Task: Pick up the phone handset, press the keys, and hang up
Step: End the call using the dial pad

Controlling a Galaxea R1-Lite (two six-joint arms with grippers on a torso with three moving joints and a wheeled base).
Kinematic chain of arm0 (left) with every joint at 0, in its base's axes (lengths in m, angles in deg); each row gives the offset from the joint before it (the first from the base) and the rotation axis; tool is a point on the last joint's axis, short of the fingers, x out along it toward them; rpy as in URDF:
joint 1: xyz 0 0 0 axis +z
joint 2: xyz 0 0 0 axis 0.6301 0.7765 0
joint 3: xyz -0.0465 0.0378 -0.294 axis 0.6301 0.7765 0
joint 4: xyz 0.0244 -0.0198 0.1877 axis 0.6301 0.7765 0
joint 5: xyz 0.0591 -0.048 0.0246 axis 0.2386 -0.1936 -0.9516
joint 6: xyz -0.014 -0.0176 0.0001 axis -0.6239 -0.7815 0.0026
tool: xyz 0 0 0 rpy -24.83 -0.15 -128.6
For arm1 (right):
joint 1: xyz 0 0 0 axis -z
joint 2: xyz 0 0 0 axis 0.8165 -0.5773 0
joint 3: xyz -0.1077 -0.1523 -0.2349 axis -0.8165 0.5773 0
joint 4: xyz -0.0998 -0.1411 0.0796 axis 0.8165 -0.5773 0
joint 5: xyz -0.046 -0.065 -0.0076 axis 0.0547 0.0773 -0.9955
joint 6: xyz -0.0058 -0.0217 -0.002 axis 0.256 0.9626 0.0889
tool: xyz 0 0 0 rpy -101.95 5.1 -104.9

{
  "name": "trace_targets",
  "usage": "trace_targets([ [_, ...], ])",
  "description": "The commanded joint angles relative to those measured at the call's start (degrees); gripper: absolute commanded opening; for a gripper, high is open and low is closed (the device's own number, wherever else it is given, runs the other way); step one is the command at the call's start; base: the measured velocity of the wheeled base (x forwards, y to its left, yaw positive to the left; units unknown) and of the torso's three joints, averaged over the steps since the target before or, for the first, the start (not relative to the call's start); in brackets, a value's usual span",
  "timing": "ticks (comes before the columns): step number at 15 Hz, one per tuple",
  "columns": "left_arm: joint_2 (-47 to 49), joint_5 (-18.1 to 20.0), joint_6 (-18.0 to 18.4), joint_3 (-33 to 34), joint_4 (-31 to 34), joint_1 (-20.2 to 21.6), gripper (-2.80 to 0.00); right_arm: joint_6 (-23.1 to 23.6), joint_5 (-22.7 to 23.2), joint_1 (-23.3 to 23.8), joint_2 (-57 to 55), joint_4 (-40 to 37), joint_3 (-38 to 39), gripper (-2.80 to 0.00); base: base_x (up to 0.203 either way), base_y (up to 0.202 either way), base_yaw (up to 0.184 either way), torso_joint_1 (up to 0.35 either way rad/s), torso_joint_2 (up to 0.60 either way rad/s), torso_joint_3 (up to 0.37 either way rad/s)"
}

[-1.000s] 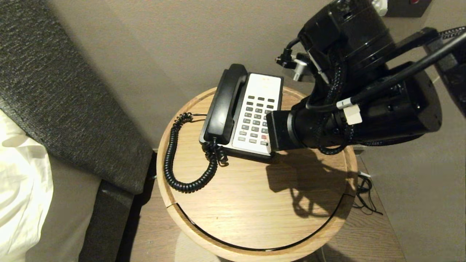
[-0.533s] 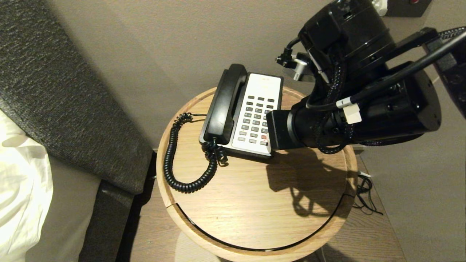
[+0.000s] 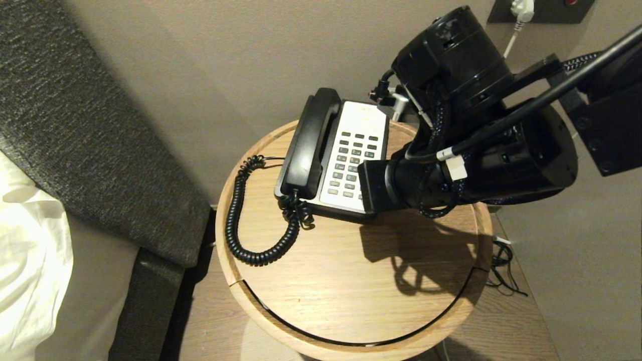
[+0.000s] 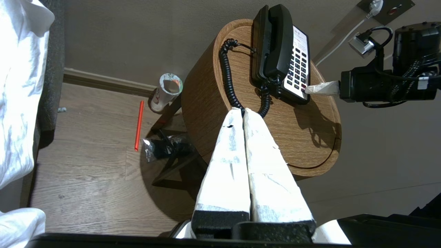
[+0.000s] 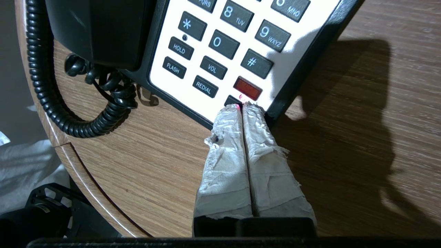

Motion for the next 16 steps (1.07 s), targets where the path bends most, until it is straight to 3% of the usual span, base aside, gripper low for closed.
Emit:
trace_targets([
  [1, 0.14, -0.09, -0.24, -0.05, 0.21, -0.02, -2.8, -0.13, -0.1, -0.02, -0.49, -0.17, 0.17, -2.8, 0.0, 0.0, 0.0, 0.0, 0.0, 0.0],
  [8, 0.14, -0.18, -0.3, -0.67, 0.63, 0.04, -2.8, -0.13, -0.01, -0.02, 0.63, -0.37, -0.62, -2.8, 0.0, 0.0, 0.0, 0.0, 0.0, 0.0],
  [16, 0.14, -0.97, -1.67, 0.14, 1.55, 1.04, -2.8, -0.39, -0.97, -0.11, 12.96, -1.81, 4.09, -2.8, 0.0, 0.0, 0.0, 0.0, 0.0, 0.0],
])
